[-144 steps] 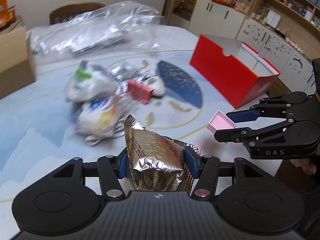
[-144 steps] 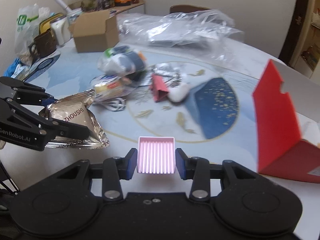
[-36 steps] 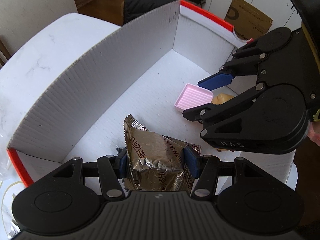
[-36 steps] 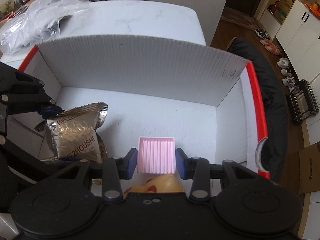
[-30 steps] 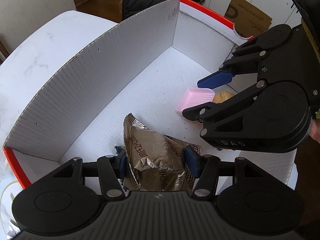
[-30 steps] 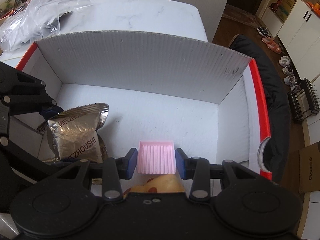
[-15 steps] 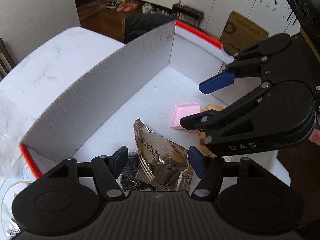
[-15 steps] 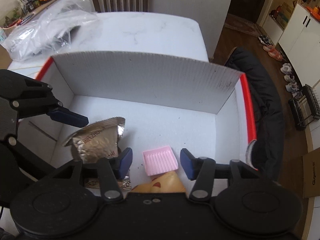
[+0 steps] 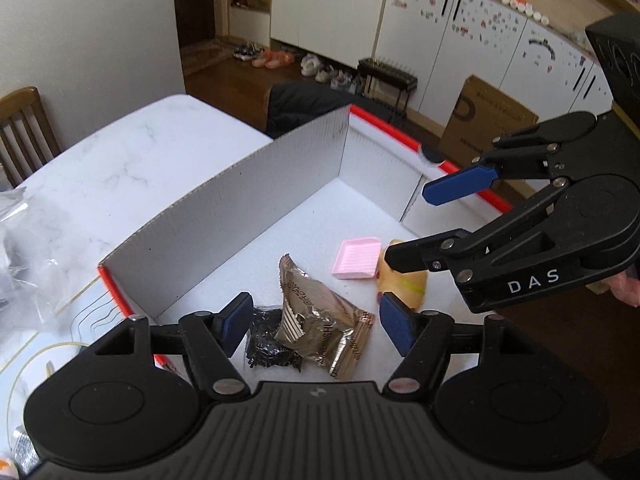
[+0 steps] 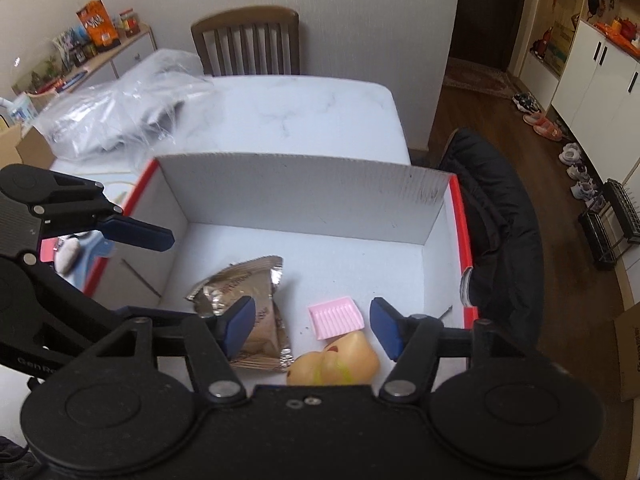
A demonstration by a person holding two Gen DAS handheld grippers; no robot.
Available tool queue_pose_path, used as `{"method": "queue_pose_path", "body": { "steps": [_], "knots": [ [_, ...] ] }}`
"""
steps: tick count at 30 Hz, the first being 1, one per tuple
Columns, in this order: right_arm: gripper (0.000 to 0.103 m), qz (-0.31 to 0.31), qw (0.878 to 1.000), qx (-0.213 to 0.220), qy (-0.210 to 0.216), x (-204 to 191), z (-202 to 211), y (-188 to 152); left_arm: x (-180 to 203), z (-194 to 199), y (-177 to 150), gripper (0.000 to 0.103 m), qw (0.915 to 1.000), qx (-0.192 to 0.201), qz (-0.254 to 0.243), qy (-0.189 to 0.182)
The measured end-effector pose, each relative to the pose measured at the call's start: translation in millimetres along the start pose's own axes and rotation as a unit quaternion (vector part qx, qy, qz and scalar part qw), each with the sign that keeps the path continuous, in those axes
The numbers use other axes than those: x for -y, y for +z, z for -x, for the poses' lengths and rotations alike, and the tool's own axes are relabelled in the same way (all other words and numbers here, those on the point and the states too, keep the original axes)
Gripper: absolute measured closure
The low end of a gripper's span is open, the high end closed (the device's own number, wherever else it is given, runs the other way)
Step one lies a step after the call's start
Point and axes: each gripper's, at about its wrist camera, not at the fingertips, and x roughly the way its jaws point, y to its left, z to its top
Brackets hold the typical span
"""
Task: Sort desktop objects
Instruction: 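Open left tool to drop the foil bag while right tool releases the pink tray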
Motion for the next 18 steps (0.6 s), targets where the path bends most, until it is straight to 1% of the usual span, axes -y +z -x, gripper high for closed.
{"method": "queue_pose_path", "body": {
  "steps": [2, 4, 7, 11, 13, 15, 18],
  "knots": [
    [0.040, -0.001, 1.000, 0.009, 0.003, -3.0, 8.7, -1.4, 2.2, 9.1, -2.6, 0.034, 0.9999, 0.011, 0.000, -0.001],
    [0.040, -0.004, 1.000, 0.017, 0.009, -5.5, 16.8, -2.7, 3.7, 19.2, -6.2, 0.029, 0.9998, 0.020, 0.000, 0.001],
    [0.039, -0.006, 0.999, 0.028, 0.015, -11.2, 26.4, -5.9, 4.2, 35.6, -13.0, 0.028, 0.9994, 0.033, 0.001, -0.005],
    [0.030, -0.009, 0.999, 0.040, 0.019, -21.1, 34.9, -8.8, 3.9, 51.8, -23.1, 0.028, 0.9991, 0.042, 0.002, -0.005],
    [0.030, -0.011, 0.999, 0.045, 0.020, -26.9, 38.0, -9.6, 2.5, 59.5, -28.6, 0.027, 0.9989, 0.046, 0.003, -0.005],
    [0.029, -0.013, 0.999, 0.049, 0.020, -33.5, 40.4, -10.3, -0.1, 66.2, -34.5, 0.023, 0.9987, 0.051, 0.006, -0.006],
    [0.027, -0.012, 0.998, 0.056, 0.018, -44.4, 43.6, -13.0, -6.3, 76.4, -44.9, 0.022, 0.9982, 0.058, 0.014, -0.007]
  ]
}}
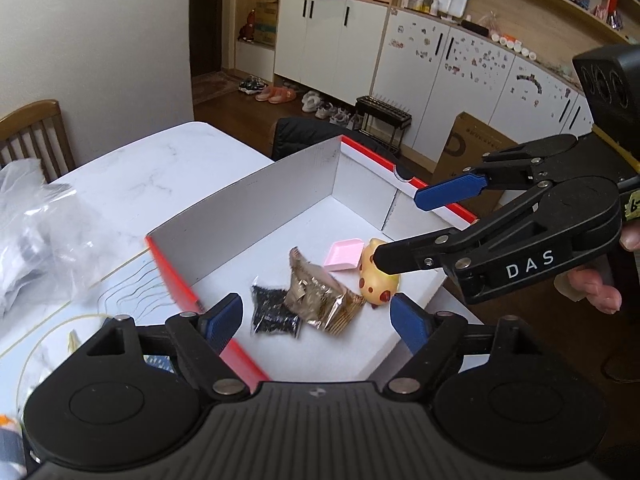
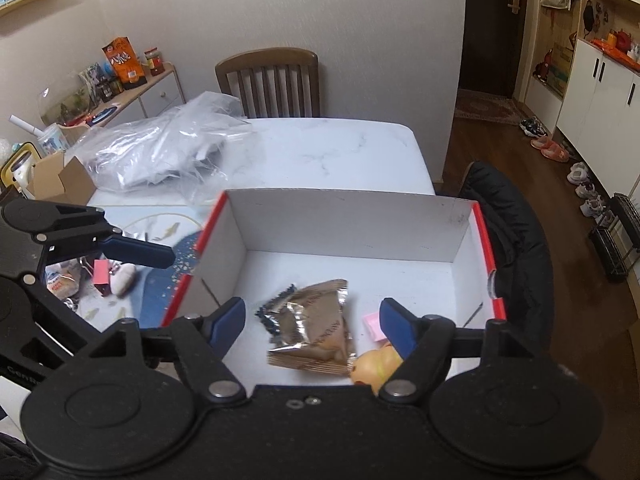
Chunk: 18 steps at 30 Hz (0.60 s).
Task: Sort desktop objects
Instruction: 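Open left tool to drop the foil bag while right tool releases the pink tray, then withdraw both tools from the box back to the item pile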
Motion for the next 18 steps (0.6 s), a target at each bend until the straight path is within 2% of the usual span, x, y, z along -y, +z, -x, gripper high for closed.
{"method": "queue_pose_path", "body": {
  "steps": [8, 13, 18],
  "knots": [
    [0.024, -0.009, 1.000, 0.008, 0.006, -35.2, -0.5, -4.1, -21.0, 32.8, -26.6, 0.018, 0.9996, 0.019, 0.017, 0.014],
    [0.018, -0.008, 1.000, 0.018, 0.010, -65.6, -0.5, -5.9, -37.6, 49.3, -44.1, 0.003, 0.9993, 0.023, 0.025, 0.015],
    [0.015, -0.005, 1.000, 0.027, 0.010, -97.0, -1.8, -10.2, -59.4, 64.1, -62.7, 0.002, 0.9986, 0.024, 0.043, 0.016]
  ]
}}
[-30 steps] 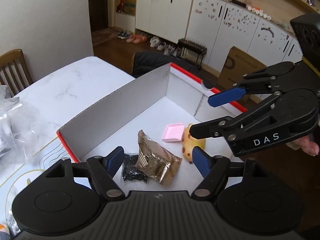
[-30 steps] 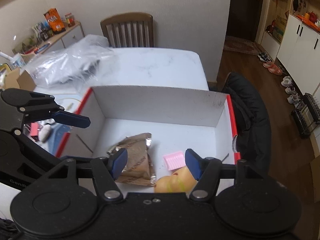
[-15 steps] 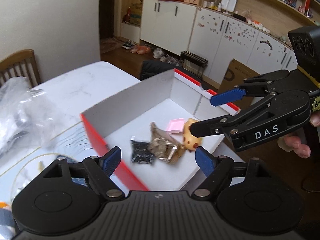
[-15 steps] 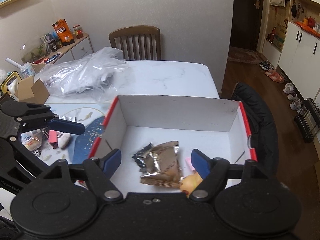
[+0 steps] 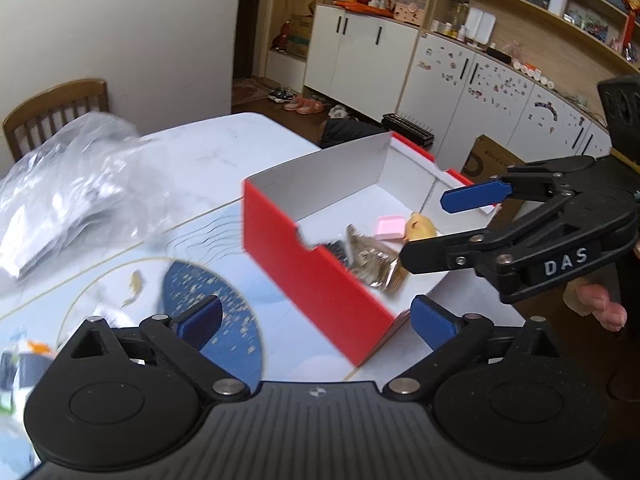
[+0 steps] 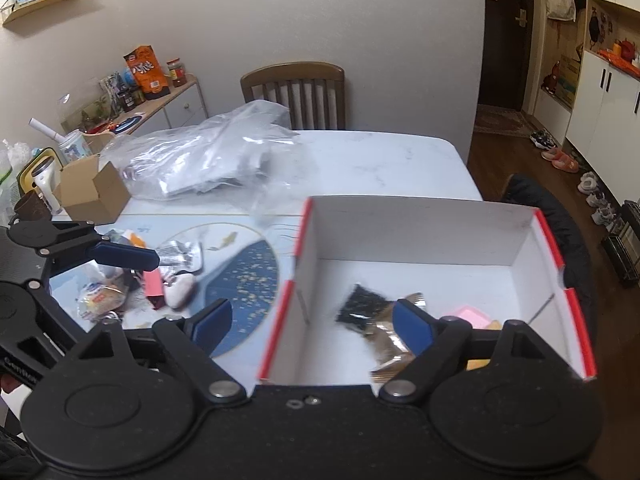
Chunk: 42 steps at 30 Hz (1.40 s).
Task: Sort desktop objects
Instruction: 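Withdraw both tools from the box back to the item pile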
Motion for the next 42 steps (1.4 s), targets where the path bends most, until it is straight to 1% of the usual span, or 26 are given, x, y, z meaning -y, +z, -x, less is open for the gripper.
{"method": "queue_pose_path", "body": {
  "steps": [12, 20, 26, 34, 42],
  "knots": [
    [0.014, 0.003, 1.000, -0.004, -0.001, -71.9, -20.7, -8.5, -66.0, 40.1, -44.9, 0.001, 0.9992, -0.010, 0.023, 0.030],
    [0.014, 0.013, 1.000, -0.012, -0.004, -108.5, -43.6, -14.2, -103.2, 56.6, -71.1, 0.001, 0.9985, -0.015, 0.033, 0.042],
    [0.014, 0.023, 0.999, -0.022, -0.016, -125.7, -70.4, -16.8, -128.3, 63.0, -89.0, 0.001, 0.9975, -0.018, 0.041, 0.054],
    [0.016, 0.038, 0.998, -0.032, -0.022, -139.4, -103.9, -15.3, -153.6, 58.3, -108.9, 0.001, 0.9958, -0.028, 0.050, 0.071],
    [0.018, 0.047, 0.997, -0.050, -0.025, -144.0, -136.3, -16.1, -171.3, 50.9, -118.5, 0.001, 0.9943, -0.037, 0.054, 0.084]
  ]
}}
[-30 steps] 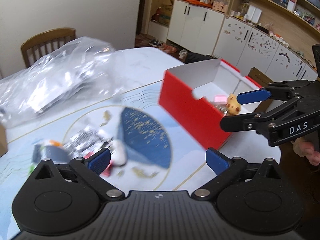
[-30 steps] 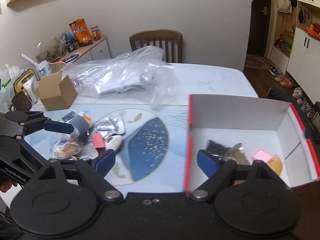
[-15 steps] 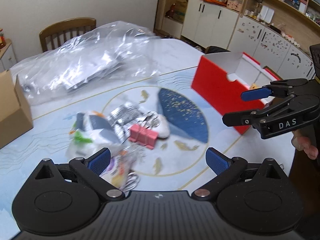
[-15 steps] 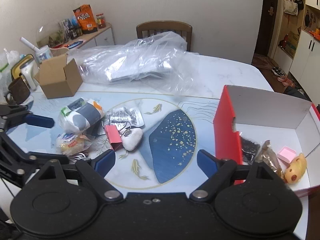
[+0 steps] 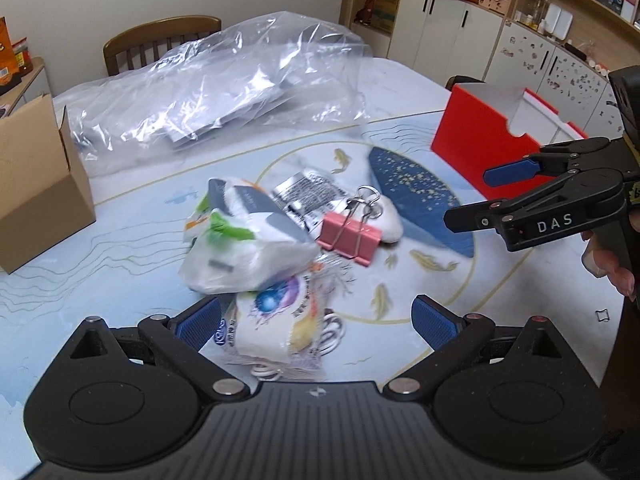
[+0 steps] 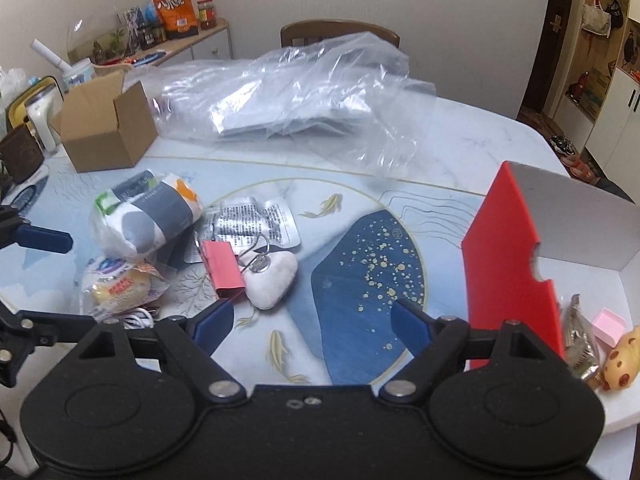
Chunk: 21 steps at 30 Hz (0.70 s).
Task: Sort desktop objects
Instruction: 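Withdraw both tools from the box back to the item pile, then grasp the blueberry snack pack with left tool while right tool grasps white heart plush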
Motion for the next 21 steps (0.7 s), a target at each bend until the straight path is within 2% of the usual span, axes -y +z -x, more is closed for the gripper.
{"method": "queue_pose_path", "body": {
  "steps": [11, 21],
  "knots": [
    [0.022, 0.006, 1.000, -0.020, 0.002, -1.4, -41.2, 7.7, -11.7, -17.0, -0.6, 0.001, 0.9998, -0.016, 0.001, 0.006],
    [0.030, 0.001, 0.999, -0.033, 0.025, -5.9, -65.0, 18.6, -16.8, -25.6, 1.5, 0.001, 0.9997, -0.021, 0.009, 0.004]
  ]
}}
